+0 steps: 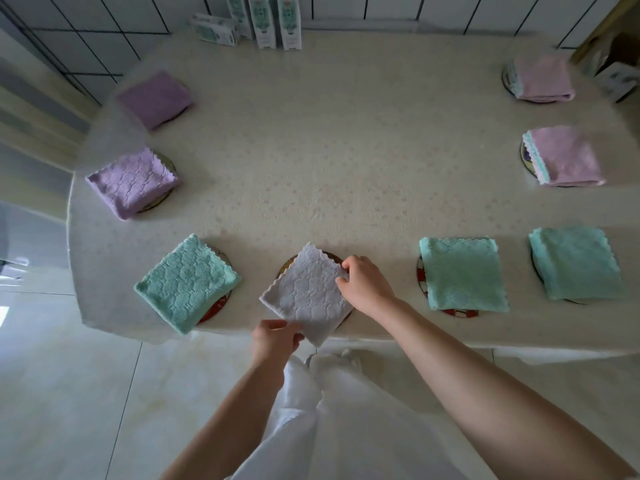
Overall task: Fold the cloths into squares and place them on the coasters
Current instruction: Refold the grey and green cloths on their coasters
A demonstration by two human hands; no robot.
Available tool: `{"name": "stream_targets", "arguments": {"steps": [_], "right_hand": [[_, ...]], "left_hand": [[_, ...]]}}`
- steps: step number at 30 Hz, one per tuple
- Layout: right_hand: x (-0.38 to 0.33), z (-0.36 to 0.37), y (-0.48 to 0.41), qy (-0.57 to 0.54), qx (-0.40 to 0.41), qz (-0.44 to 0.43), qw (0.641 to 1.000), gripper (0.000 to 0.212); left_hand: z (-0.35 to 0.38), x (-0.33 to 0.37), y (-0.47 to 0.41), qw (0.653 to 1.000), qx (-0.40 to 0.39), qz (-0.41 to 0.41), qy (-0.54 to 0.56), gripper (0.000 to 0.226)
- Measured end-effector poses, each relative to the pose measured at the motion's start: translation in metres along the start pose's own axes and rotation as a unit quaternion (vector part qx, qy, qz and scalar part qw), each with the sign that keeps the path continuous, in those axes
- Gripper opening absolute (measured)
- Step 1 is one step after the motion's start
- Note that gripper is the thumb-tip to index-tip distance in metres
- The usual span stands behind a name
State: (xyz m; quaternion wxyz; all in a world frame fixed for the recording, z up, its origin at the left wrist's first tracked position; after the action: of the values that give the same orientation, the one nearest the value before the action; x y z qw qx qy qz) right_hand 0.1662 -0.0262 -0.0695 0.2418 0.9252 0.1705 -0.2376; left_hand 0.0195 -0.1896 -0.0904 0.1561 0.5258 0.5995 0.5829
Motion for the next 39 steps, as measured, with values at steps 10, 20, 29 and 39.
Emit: {"name": "stream_targets", "arguments": {"steps": [10,20,29,39], "right_hand": [[0.003,0.003,-0.013,-0.075,-0.068,0.082,0.991,0.024],[0.008,-0.008,0.004,-0.198,-0.017,0.087,0.976,0.016],[0.029,0.011,0.031,-0.285,0.047,0.155,0.945,0.028],[0.029,0.021,0.041,-0.235,0.046,0.112,0.965,0.026]], "left_hand": [[0.014,-0.008,-0.004,0.991,-0.074,-0.07,0.083,0.012],[-0.001,0.029,-0.002,0.997,-0.023,0.065,0.033,0.024],[0.008,0.078,-0.006,0.979,-0.015,0.179,-0.095,0.029],[0.0,0.071,-0.019,0.963,0.043,0.188,-0.187,0.026]]}}
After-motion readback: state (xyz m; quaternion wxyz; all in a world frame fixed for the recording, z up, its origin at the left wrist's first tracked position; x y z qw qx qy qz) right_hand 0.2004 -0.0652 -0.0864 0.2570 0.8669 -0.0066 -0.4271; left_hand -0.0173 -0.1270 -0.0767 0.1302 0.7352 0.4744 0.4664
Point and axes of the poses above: each hand's wrist, its own y-axis away from the middle knuckle, its own z-axis out of the palm, x = y × z, the point moved 8 cm from there along -y, towards the middle knuckle, and after that the axes turned 9 degrees about -z, right-handed, at the moved point
